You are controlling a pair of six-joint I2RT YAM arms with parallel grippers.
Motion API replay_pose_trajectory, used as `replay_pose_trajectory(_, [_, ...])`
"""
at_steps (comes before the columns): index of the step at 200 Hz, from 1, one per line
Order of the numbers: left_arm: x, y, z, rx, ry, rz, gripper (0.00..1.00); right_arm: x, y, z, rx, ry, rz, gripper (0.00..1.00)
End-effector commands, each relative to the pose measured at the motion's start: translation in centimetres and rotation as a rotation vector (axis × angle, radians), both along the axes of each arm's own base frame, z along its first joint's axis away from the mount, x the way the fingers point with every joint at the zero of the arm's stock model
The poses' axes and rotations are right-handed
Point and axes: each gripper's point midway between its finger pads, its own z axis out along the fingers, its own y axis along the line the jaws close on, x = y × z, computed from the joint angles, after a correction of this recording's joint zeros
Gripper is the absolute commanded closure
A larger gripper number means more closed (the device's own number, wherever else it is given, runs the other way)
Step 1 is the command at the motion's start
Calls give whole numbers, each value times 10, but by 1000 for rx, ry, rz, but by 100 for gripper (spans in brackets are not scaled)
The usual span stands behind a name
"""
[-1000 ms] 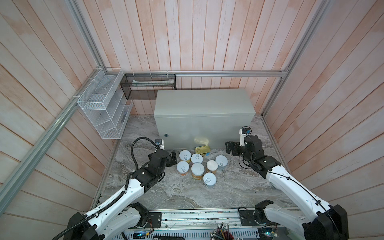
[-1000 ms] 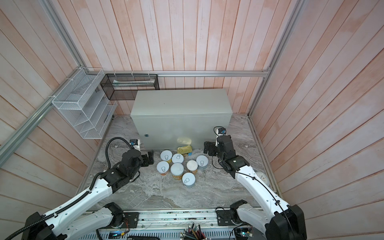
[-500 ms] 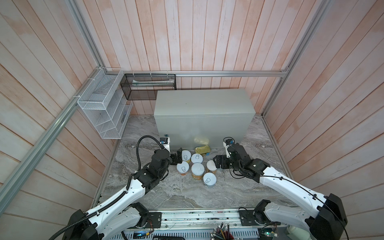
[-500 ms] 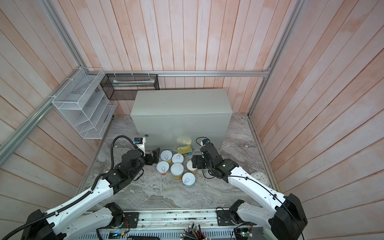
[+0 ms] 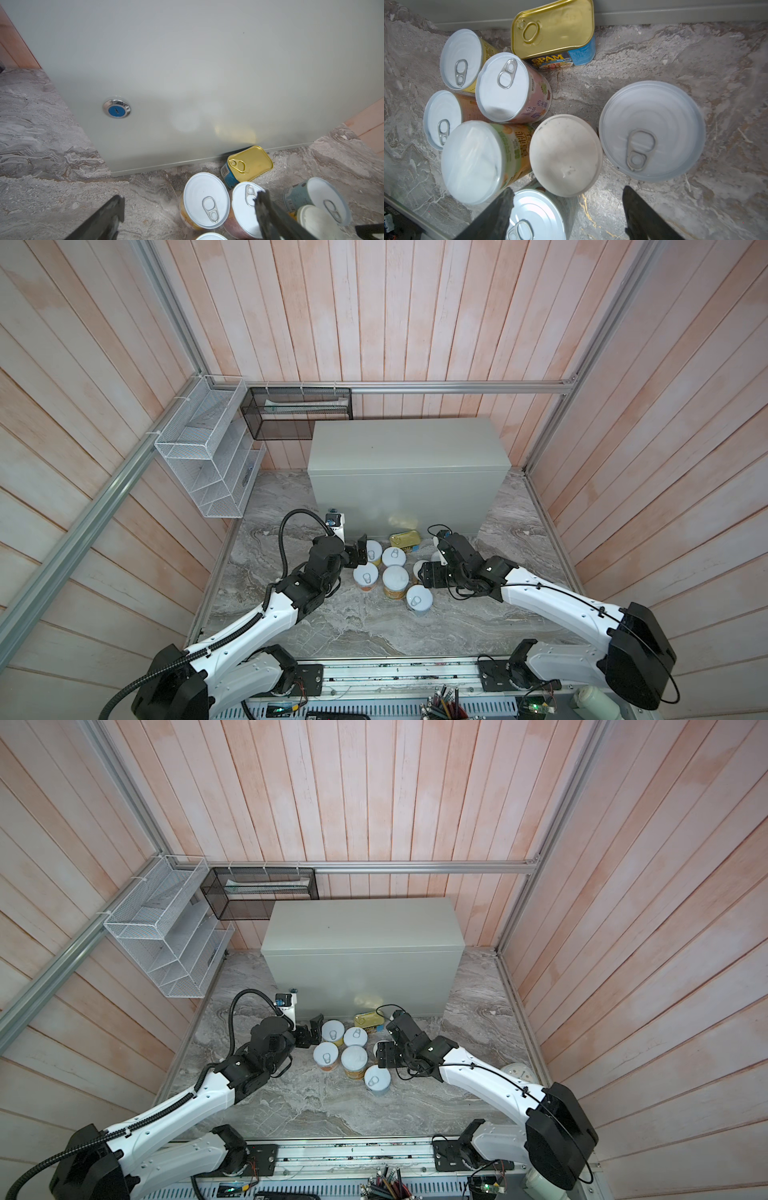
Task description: Place and organize the canned foods onto the counter
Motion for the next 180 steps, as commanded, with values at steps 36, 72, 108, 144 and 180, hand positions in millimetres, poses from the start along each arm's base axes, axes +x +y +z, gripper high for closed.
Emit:
replay_pose_trajectory(36, [11,-3,9,21,-49,17,0,4,18,-5,73,45,-26,20])
replay_pose_trajectory(72, [12,-4,5,10,-52,23,0,6,21,-11,82,58,-42,20])
replay_pose_trajectory(108, [12,-4,1,16,-49,19,0,11,21,-15,36,72,-51,25])
replay_pose_trajectory(144, [10,-1,-6,23,-36,28,0,17,15,-19,-20,64,-78,27])
replay_pose_trajectory(180, [10,2,-10,26,-32,39,0,23,15,-19,-39,49,-87,28])
